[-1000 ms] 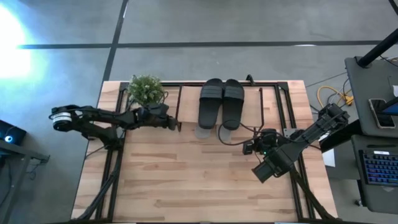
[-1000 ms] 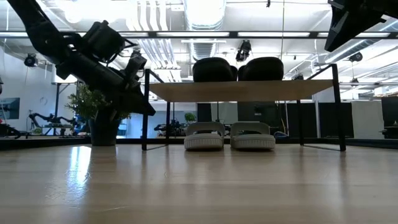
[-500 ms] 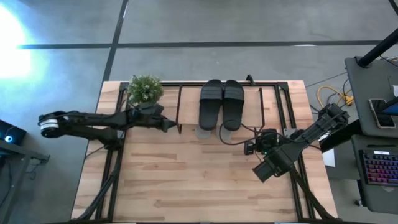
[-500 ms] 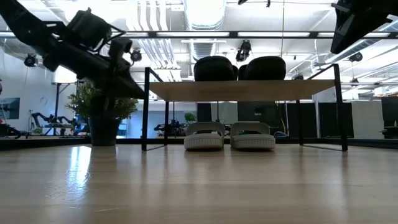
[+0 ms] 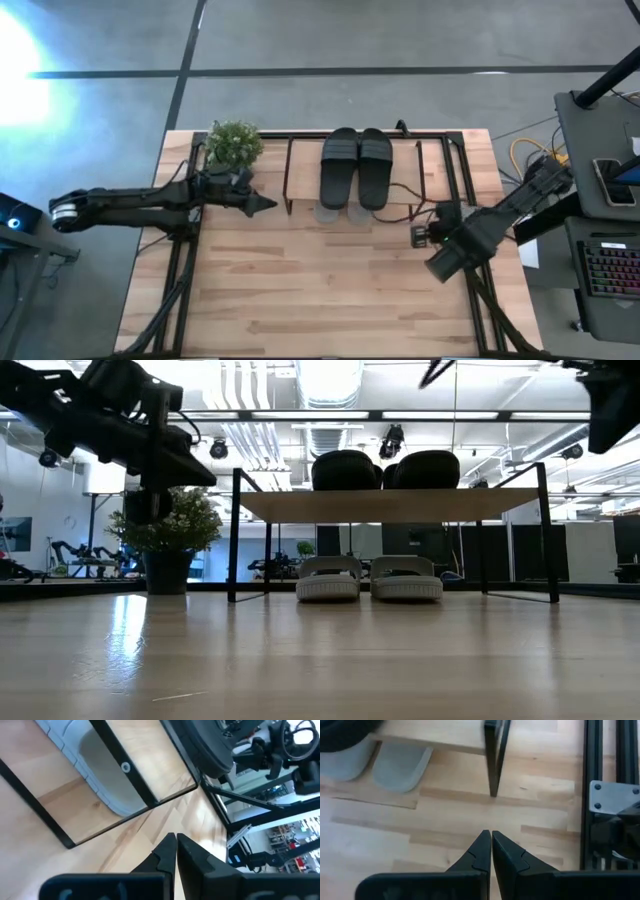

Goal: Pick and place slides into the shelf
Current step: Adjust the shelf

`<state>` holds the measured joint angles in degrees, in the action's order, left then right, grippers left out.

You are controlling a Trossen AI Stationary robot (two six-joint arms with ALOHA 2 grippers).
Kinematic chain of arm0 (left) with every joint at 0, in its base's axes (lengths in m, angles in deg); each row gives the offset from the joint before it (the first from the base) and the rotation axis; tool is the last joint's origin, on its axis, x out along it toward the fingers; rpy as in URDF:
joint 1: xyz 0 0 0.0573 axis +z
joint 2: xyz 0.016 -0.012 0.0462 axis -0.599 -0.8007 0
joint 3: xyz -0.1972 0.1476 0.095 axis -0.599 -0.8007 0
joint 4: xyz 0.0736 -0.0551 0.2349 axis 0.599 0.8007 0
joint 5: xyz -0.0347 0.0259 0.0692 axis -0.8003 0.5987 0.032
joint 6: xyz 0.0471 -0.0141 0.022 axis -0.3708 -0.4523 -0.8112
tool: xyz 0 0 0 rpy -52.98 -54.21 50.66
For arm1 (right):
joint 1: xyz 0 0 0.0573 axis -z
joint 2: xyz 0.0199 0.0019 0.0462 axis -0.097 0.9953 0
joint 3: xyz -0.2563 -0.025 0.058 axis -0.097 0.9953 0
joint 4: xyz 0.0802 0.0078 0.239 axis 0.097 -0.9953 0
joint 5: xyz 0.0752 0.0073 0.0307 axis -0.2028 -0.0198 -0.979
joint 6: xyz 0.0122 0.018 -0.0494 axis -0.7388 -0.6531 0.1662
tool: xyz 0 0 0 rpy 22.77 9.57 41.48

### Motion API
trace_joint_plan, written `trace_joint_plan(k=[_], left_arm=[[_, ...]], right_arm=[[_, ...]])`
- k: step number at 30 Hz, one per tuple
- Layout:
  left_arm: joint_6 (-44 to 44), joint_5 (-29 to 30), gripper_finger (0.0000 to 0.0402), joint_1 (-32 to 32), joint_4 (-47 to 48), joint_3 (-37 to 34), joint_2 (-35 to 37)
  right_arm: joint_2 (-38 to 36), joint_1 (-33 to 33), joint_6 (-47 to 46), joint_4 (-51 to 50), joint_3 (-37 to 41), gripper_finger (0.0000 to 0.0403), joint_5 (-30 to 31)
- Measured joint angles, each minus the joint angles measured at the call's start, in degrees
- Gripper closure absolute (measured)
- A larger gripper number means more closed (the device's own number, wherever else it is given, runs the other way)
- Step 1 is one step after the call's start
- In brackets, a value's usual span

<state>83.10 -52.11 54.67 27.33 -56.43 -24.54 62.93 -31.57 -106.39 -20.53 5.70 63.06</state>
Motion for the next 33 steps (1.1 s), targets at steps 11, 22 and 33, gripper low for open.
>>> trace_joint_plan(k=[11,22,33], left_arm=[[0.0,0.0,0.0402,0.0,0.1,0.0,-0.9],[0.0,-0.1,0.0402,0.0,-0.9,0.1,-2.2],[0.0,-0.1,0.0402,0.0,-1.1,0.2,-2.6]], right_arm=[[-21.9,10.0,-1.2,-0.2,12.8,0.0394,8.5],[-23.8,28.9,9.7,1.1,16.1,0.0394,16.7],[-19.8,45.5,30.1,19.1,16.2,0.0394,12.9]])
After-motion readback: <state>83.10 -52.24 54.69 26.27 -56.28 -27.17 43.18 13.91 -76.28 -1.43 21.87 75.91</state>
